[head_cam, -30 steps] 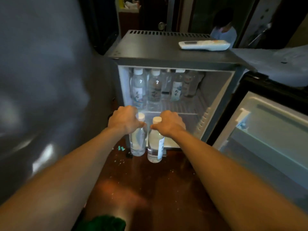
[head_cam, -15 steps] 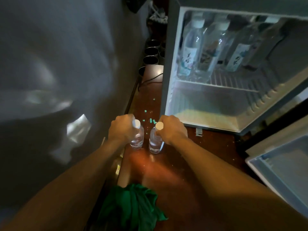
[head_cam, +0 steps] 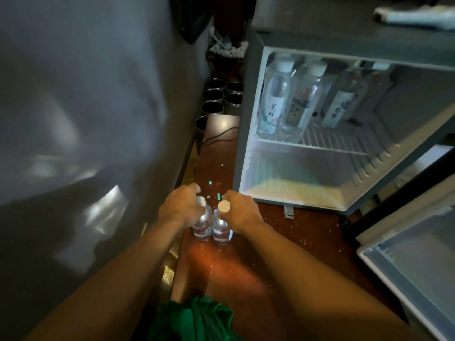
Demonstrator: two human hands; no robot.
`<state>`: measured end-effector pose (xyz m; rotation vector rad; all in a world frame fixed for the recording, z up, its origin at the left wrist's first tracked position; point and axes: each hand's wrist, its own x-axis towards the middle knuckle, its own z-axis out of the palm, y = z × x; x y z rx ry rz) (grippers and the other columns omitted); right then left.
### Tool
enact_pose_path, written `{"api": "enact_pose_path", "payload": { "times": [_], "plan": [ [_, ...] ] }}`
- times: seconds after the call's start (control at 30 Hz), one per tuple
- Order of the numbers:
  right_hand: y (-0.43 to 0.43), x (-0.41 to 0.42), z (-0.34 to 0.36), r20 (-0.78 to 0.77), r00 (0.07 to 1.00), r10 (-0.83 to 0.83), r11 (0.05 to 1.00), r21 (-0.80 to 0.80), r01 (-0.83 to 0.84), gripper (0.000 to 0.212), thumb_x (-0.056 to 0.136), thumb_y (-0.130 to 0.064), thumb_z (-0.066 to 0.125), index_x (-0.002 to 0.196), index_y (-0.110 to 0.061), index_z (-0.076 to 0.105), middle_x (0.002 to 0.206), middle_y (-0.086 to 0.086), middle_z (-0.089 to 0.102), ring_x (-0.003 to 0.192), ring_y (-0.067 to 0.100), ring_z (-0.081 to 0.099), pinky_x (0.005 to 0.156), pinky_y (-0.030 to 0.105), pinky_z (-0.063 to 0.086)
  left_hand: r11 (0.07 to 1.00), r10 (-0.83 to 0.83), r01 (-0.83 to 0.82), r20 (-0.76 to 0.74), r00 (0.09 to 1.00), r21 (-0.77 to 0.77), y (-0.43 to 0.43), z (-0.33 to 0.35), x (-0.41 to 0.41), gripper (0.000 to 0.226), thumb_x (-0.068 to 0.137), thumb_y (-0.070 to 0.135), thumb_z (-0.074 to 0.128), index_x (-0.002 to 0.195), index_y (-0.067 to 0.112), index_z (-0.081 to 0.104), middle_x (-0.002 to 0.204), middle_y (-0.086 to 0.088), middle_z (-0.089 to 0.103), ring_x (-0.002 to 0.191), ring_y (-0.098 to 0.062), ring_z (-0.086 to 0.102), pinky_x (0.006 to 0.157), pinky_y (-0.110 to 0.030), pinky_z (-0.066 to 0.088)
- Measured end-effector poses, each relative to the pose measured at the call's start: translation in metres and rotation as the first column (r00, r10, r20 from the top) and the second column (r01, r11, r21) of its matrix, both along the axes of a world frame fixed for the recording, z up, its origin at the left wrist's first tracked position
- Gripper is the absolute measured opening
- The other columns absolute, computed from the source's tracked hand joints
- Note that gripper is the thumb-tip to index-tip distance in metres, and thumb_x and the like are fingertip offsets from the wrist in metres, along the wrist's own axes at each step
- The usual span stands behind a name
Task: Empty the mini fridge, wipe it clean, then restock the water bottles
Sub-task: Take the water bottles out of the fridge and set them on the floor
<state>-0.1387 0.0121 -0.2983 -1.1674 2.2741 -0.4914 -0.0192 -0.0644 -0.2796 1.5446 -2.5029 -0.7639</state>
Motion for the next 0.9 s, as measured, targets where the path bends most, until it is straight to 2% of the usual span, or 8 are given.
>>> {"api": "enact_pose_path", "payload": {
  "times": [0.1, 0.2, 0.33, 0.47, 0.6, 0.7, 0.8, 0.9],
  "plan": [
    [0.002, -0.007, 0.029, 0.071, 0.995, -0.068, 0.992, -0.097, 0.075, 0.026, 0.089, -0.03, 0.063, 0.114, -0.024, 0.06, 0.115, 0.003, 0.065, 0.103, 0.025, 0.061, 0.088, 0.035, 0.051, 0.998, -0.044, 0.04, -0.085, 0.995, -0.041, -0.003, 0.028, -0.011, 0.037, 0.087, 0.017, 0.063, 0.123, 0.026, 0.059, 0.126, 0.001, 0.057, 0.114, -0.021, 0.056, 0.093, -0.037, 0.048],
    [0.006, -0.022, 0.068, 0.062, 0.988, -0.143, 0.963, -0.222, 0.154, 0.018, 0.091, -0.028, 0.059, 0.107, -0.024, 0.063, 0.111, 0.002, 0.067, 0.102, 0.024, 0.062, 0.086, 0.033, 0.05, 0.996, -0.077, 0.065, -0.232, 0.97, -0.059, -0.005, 0.068, -0.031, 0.026, 0.086, 0.018, 0.065, 0.109, 0.027, 0.062, 0.112, 0.006, 0.065, 0.102, -0.015, 0.06, 0.091, -0.034, 0.049],
    [0.014, -0.051, 0.112, 0.032, 0.963, -0.268, 0.913, -0.31, 0.265, 0.013, 0.092, -0.025, 0.052, 0.099, -0.023, 0.063, 0.108, 0.005, 0.067, 0.101, 0.028, 0.06, 0.079, 0.033, 0.047, 0.98, -0.182, 0.146, -0.309, 0.933, -0.137, -0.002, 0.12, -0.068, 0.015, 0.088, 0.024, 0.063, 0.102, 0.028, 0.063, 0.097, 0.012, 0.065, 0.098, -0.014, 0.06, 0.09, -0.032, 0.049],
    [0.027, -0.088, 0.14, 0.001, 0.934, -0.357, 0.859, -0.392, 0.329, 0.022, 0.093, -0.026, 0.052, 0.113, -0.019, 0.059, 0.119, 0.005, 0.062, 0.106, 0.027, 0.059, 0.083, 0.035, 0.047, 0.971, -0.218, 0.161, -0.377, 0.9, -0.178, 0.003, 0.151, -0.112, 0.014, 0.085, 0.022, 0.063, 0.099, 0.023, 0.061, 0.097, 0.007, 0.066, 0.098, -0.017, 0.062, 0.088, -0.03, 0.049],
    [0.032, -0.125, 0.158, -0.017, 0.918, -0.396, 0.82, -0.457, 0.344, 0.031, 0.093, -0.024, 0.055, 0.122, -0.017, 0.053, 0.129, 0.006, 0.057, 0.114, 0.028, 0.056, 0.088, 0.037, 0.046, 0.965, -0.238, 0.178, -0.359, 0.903, -0.192, 0.005, 0.163, -0.151, 0.027, 0.088, 0.021, 0.064, 0.112, 0.011, 0.059, 0.112, -0.007, 0.065, 0.107, -0.025, 0.061, 0.091, -0.033, 0.048],
    [0.025, -0.148, 0.166, -0.023, 0.915, -0.402, 0.805, -0.485, 0.342, 0.039, 0.092, -0.024, 0.056, 0.129, -0.015, 0.048, 0.131, 0.008, 0.054, 0.118, 0.03, 0.054, 0.089, 0.037, 0.044, 0.967, -0.218, 0.158, -0.327, 0.92, -0.2, 0.002, 0.165, -0.177, 0.036, 0.084, 0.02, 0.064, 0.118, 0.01, 0.056, 0.118, -0.012, 0.062, 0.112, -0.031, 0.057, 0.091, -0.038, 0.048],
    [0.009, -0.167, 0.17, -0.023, 0.925, -0.38, 0.831, -0.447, 0.331, 0.05, 0.092, -0.027, 0.057, 0.137, -0.013, 0.042, 0.134, 0.012, 0.052, 0.122, 0.033, 0.051, 0.095, 0.04, 0.044, 0.978, -0.182, 0.136, -0.32, 0.93, -0.161, -0.009, 0.162, -0.197, 0.048, 0.082, 0.02, 0.066, 0.127, 0.011, 0.052, 0.127, -0.014, 0.057, 0.121, -0.033, 0.051, 0.099, -0.043, 0.045],
    [-0.01, -0.182, 0.169, -0.04, 0.937, -0.348, 0.868, -0.392, 0.306, 0.048, 0.093, -0.031, 0.055, 0.135, -0.011, 0.042, 0.131, 0.017, 0.054, 0.115, 0.039, 0.055, 0.092, 0.041, 0.047, 0.986, -0.135, 0.098, -0.303, 0.943, -0.134, -0.021, 0.156, -0.213, 0.046, 0.086, 0.022, 0.068, 0.126, 0.007, 0.051, 0.125, -0.016, 0.058, 0.115, -0.033, 0.055, 0.096, -0.038, 0.046]
  ]
}}
